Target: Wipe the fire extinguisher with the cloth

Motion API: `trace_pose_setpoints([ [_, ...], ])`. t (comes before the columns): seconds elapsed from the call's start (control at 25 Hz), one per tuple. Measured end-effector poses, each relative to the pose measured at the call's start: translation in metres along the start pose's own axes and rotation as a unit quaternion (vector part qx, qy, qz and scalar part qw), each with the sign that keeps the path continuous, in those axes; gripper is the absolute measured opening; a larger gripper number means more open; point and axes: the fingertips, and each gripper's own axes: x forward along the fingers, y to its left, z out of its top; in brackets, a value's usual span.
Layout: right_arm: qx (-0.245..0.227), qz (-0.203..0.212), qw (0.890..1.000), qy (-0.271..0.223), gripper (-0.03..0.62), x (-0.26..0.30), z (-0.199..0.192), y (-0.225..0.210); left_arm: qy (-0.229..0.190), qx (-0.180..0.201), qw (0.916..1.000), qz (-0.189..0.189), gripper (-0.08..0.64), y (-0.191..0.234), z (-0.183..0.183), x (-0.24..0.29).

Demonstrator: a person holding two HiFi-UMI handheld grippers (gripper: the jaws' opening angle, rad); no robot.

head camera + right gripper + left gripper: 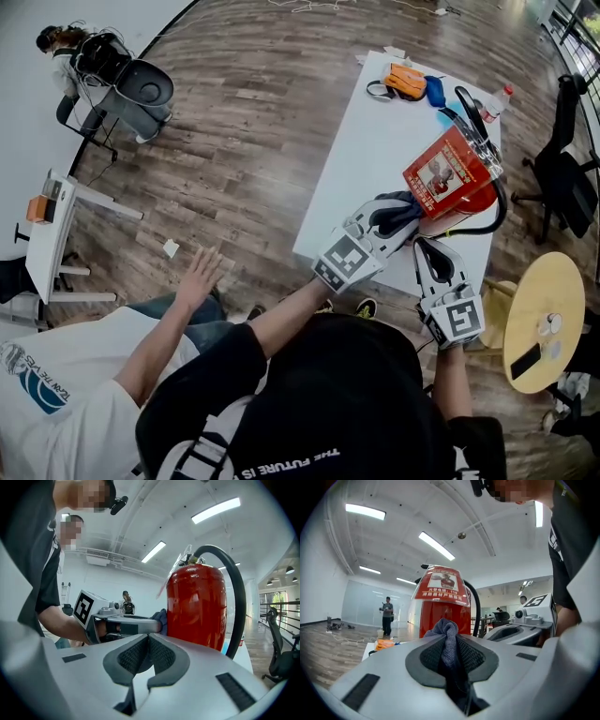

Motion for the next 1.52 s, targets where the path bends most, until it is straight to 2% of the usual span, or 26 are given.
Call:
trace_pose_setpoints([
  [0.12, -0.001, -0.001, 1.000, -0.017, 0.020, -0.001, 0.017, 0.001, -0.003, 0.000, 1.0000, 0.001, 0.071, 0.001, 0.008, 0.000],
  [0.32, -0.015, 0.011, 0.999, -0.039, 0.019, -0.004, 0.031, 0.003, -0.002, -0.026, 0.9996, 0.011, 0.071, 0.010, 0.003, 0.001],
  [0.52, -0.022, 0.005, 0.999, -0.032, 0.020, -0.006, 0.040, 0.006, 0.007, -0.017, 0.9997, 0.016, 0.071, 0.011, 0.004, -0.002],
  [0.84, -0.025, 0.026, 0.997, -0.066, 0.018, -0.008, 0.071, 0.022, -0.004, -0.004, 1.0000, 0.006, 0.071, -0.001, 0.014, -0.002],
  [1.08, -0.058, 0.076, 0.990, -0.101, 0.020, -0.003, 0.114, 0.052, -0.007, -0.008, 0.9999, 0.011, 0.071, 0.001, 0.015, -0.003],
  [1.28, -0.057, 0.097, 0.984, -0.135, 0.020, 0.012, 0.148, 0.068, -0.005, -0.010, 0.9998, 0.014, 0.071, -0.001, 0.014, -0.003],
  [1.4, -0.053, 0.098, 0.985, -0.135, 0.020, 0.015, 0.145, 0.071, -0.007, -0.018, 0.9996, 0.020, 0.071, 0.003, 0.016, -0.003],
  [1.52, -0.034, 0.088, 0.988, -0.124, 0.020, 0.013, 0.132, 0.063, -0.005, 0.000, 0.9998, 0.021, 0.071, 0.015, 0.021, -0.002],
])
